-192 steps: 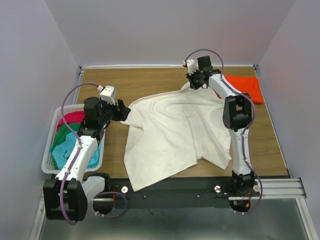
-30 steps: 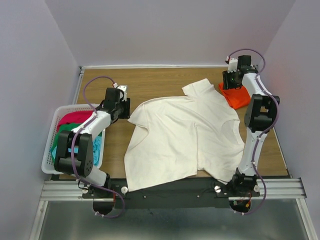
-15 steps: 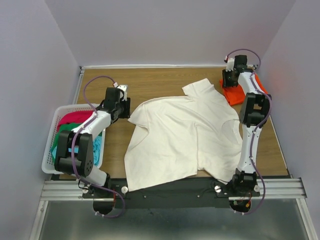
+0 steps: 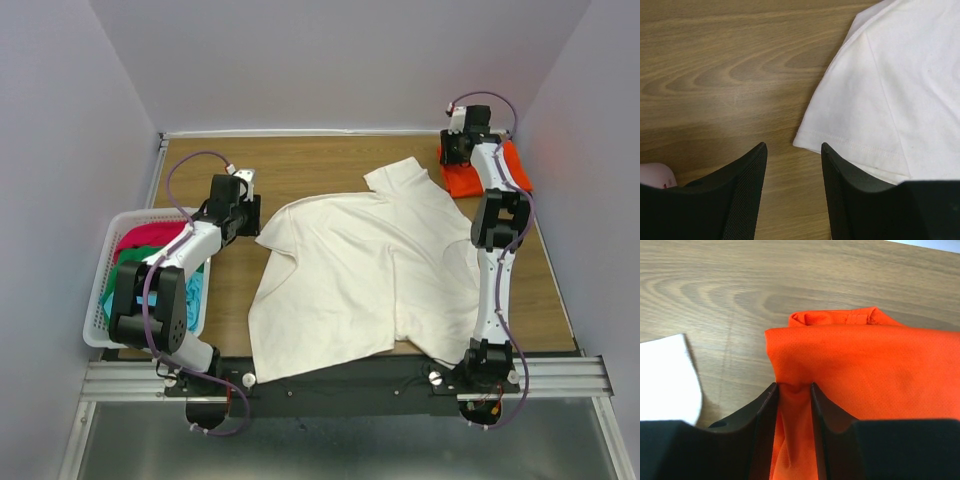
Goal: Fold and stack the t-shirts
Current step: Flatten the tshirt out
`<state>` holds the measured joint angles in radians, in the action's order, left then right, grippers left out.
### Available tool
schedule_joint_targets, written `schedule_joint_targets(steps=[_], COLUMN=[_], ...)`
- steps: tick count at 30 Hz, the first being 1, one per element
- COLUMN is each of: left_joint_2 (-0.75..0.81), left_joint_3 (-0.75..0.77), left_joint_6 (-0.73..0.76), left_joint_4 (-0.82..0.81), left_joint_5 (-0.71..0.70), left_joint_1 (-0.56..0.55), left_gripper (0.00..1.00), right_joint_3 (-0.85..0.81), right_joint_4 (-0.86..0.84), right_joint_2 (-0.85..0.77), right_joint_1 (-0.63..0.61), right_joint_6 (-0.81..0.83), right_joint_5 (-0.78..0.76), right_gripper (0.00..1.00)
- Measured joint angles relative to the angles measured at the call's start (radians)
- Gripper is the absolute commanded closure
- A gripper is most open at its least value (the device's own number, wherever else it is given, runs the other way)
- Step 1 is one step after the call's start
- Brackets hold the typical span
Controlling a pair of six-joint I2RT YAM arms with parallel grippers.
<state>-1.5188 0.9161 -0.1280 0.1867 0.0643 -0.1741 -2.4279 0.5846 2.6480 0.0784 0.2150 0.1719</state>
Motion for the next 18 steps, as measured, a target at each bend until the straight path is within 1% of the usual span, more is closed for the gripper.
schedule_joint_targets(steps=[4,8,13,18], left_joint_2=[-0.005,-0.006,-0.006,-0.005], left_joint_3=[0.011,0.016,0.017,0.016], left_joint_6=[0.0,0.0,0.0,0.0], left_joint_4=[-0.005,-0.006,-0.007,-0.007], left_joint_5=[0.0,0.001,0.006,0.008], left_joint_1=[0.0,0.0,0.0,0.0], left_gripper=[0.44,0.44,0.44,0.44], right_joint_3=[0.055,0.157,0.217,0.233], right_joint_4=[-0.008,-0.007,-0.016,-0.026], right_joint_2=[-0.038,-0.136,-0.229,-0.249], right_joint_1=[0.0,-0.001,-0.001,-0.001], right_joint_6=[-0.003,-0.009,-0.014,-0.018], right_joint_5=[0.056,0.106,0.111,0.1], right_gripper=[0.59,0.59,0.59,0.6])
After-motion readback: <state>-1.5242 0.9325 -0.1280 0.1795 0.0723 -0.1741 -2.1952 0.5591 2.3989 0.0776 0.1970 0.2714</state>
